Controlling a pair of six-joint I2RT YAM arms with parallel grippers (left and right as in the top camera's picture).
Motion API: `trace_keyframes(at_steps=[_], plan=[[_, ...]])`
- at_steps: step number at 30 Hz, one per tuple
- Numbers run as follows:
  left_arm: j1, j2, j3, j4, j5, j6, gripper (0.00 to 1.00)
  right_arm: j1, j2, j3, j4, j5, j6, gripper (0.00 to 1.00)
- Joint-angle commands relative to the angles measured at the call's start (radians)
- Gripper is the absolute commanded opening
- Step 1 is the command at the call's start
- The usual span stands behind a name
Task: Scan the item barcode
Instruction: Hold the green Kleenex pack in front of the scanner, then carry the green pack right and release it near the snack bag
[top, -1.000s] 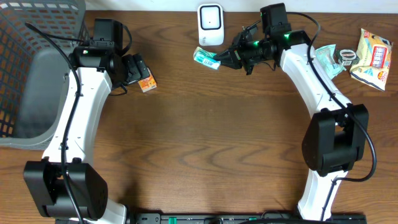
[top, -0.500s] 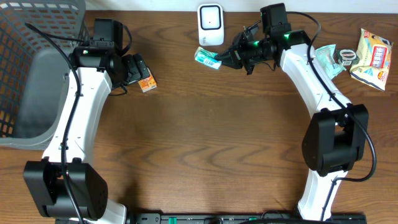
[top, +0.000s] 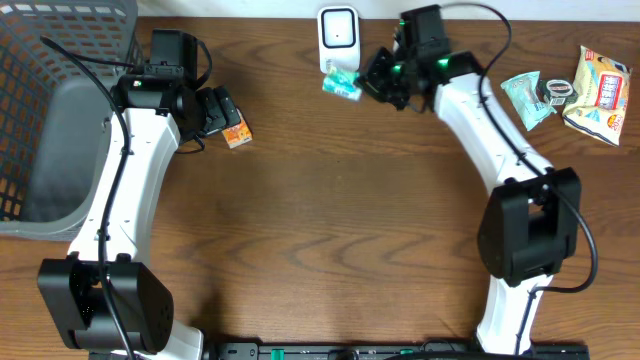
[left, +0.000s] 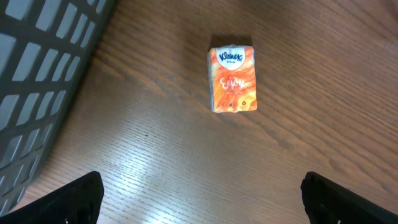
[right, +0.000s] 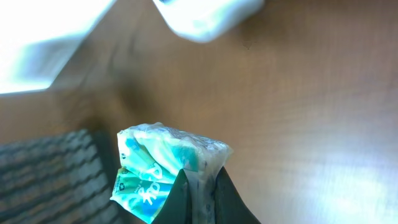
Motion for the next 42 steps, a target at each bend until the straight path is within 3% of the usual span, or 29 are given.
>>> trace_keyframes(at_steps=[1,8,14,21,30,42], plan=[[0.003,0.005,0.004,-0.002,-0.013,0.006,1.0,0.076,-0.001,0.002,0.069,0.374,-0.188,0.01],[0.003,0.005,0.004,-0.002,-0.013,0.006,1.0,0.166,0.011,0.002,0.341,0.792,-0.434,0.01],[0.003,0.005,0.004,-0.002,-0.013,0.006,1.0,0.17,0.09,0.002,0.591,0.823,-0.663,0.01],[0.003,0.005,0.004,-0.002,-0.013,0.006,1.0,0.144,0.22,0.002,0.882,0.731,-0.812,0.01],[0.003,0.005,0.004,-0.002,-0.013,0.006,1.0,0.132,0.346,0.002,1.096,0.589,-0.816,0.01],[0.003,0.005,0.004,-0.002,-0.013,0.006,1.0,0.089,0.384,0.003,1.168,0.583,-0.759,0.01]])
